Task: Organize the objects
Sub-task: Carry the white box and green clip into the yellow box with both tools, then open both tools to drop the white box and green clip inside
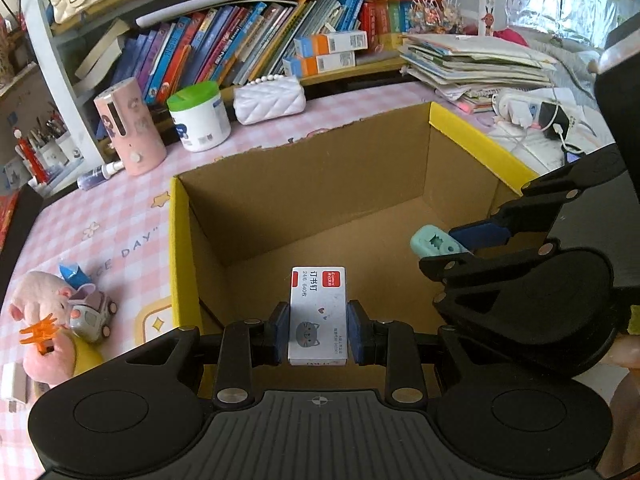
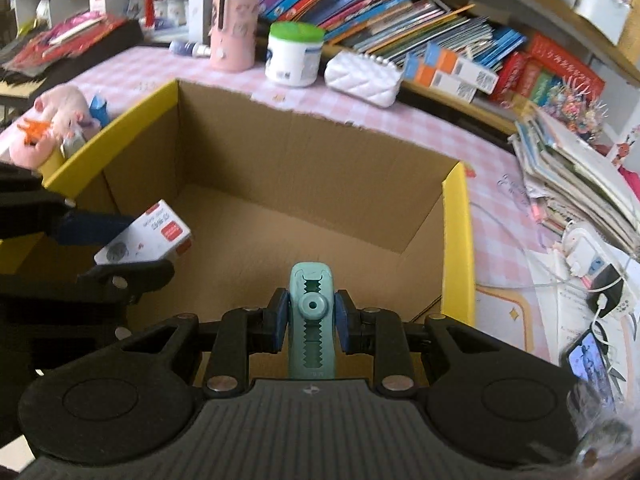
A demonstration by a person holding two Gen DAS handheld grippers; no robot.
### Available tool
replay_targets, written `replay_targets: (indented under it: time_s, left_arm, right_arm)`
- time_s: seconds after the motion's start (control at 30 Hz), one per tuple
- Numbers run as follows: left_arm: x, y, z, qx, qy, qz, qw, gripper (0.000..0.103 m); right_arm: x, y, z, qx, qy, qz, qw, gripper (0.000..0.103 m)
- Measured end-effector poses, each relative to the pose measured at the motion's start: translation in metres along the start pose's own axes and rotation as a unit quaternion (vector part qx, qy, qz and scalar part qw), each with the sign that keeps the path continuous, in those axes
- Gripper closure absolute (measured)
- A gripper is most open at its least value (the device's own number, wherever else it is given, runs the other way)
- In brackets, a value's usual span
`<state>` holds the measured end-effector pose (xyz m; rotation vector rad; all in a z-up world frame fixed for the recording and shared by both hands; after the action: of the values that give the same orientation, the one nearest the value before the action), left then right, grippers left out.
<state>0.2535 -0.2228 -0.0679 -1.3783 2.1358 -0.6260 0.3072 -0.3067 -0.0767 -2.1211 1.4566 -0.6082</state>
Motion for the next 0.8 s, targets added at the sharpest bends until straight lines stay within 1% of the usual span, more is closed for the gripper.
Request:
replay_targets:
  time_s: [0.07, 0.17, 0.23, 0.27, 0.3, 0.33, 0.37, 0.4, 0.43, 0.53, 0.6, 0.63, 0.8]
  left_arm:
    - [0.0, 0.001, 0.001, -0.003, 0.003, -0.003, 1.0, 0.074]
    - [-0.001, 0.0, -0.003, 0.01, 0.001, -0.005, 0.9999, 0.072]
    - [-0.002, -0.002, -0.009, 0.022, -0.003, -0.008, 0.9997, 0.068]
    - [-0.003, -0.002, -0.013, 0.03, -0.005, -0.01, 0.9995, 0.066]
    - [-0.005, -0.003, -0.019, 0.041, -0.005, -0.015, 0.999, 0.063]
    - [-0.007, -0.003, -0.023, 0.05, -0.005, -0.019, 0.9986, 0.058]
    - [-0.009, -0.003, -0.03, 0.061, -0.006, -0.024, 0.9978, 0.054]
    - [-0.011, -0.004, -0.035, 0.071, -0.008, -0.029, 0.997, 0.048]
    - [-0.013, -0.004, -0.043, 0.086, -0.009, -0.035, 0.9956, 0.043]
    - [-0.02, -0.002, -0.063, 0.119, -0.015, -0.048, 0.9916, 0.033]
    - [-0.024, 0.002, -0.075, 0.135, -0.021, -0.055, 0.9891, 0.032]
    - [-0.027, 0.003, -0.079, 0.14, -0.021, -0.057, 0.9883, 0.03]
    - [-0.036, 0.02, -0.101, 0.159, -0.032, -0.068, 0.9844, 0.026]
  right_arm:
    - [0.0, 0.002, 0.003, -0.007, -0.002, -0.001, 1.0, 0.08]
    - [0.0, 0.003, 0.004, -0.008, -0.004, 0.0, 1.0, 0.079]
    - [0.001, 0.002, 0.001, -0.001, -0.001, 0.005, 1.0, 0.079]
    - [0.001, 0.001, -0.001, 0.004, -0.001, 0.007, 1.0, 0.076]
    - [0.002, 0.001, -0.005, 0.011, 0.002, 0.011, 1.0, 0.074]
    - [0.003, -0.001, -0.009, 0.019, 0.004, 0.014, 1.0, 0.073]
    - [0.005, -0.002, -0.013, 0.028, 0.007, 0.019, 0.999, 0.07]
    - [0.006, -0.003, -0.02, 0.042, 0.013, 0.026, 0.999, 0.065]
    - [0.008, -0.004, -0.026, 0.056, 0.019, 0.033, 0.998, 0.063]
    - [0.011, -0.006, -0.049, 0.101, 0.033, 0.06, 0.993, 0.054]
    - [0.01, -0.005, -0.064, 0.123, 0.044, 0.078, 0.988, 0.051]
    - [0.01, -0.004, -0.071, 0.132, 0.048, 0.085, 0.986, 0.051]
    - [-0.001, 0.008, -0.104, 0.174, 0.081, 0.119, 0.974, 0.041]
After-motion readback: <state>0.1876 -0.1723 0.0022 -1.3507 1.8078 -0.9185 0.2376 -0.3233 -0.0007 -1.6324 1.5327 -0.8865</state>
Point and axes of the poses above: each gripper's, at about its wrist camera, not at the fingertips, and z roughly the way its jaws point, x to its right, y to its underside, the point moved 4 cm from there along z, roughly the way its jaws point, and after that the axes turned 5 degrees about z, right-handed, at the moved point
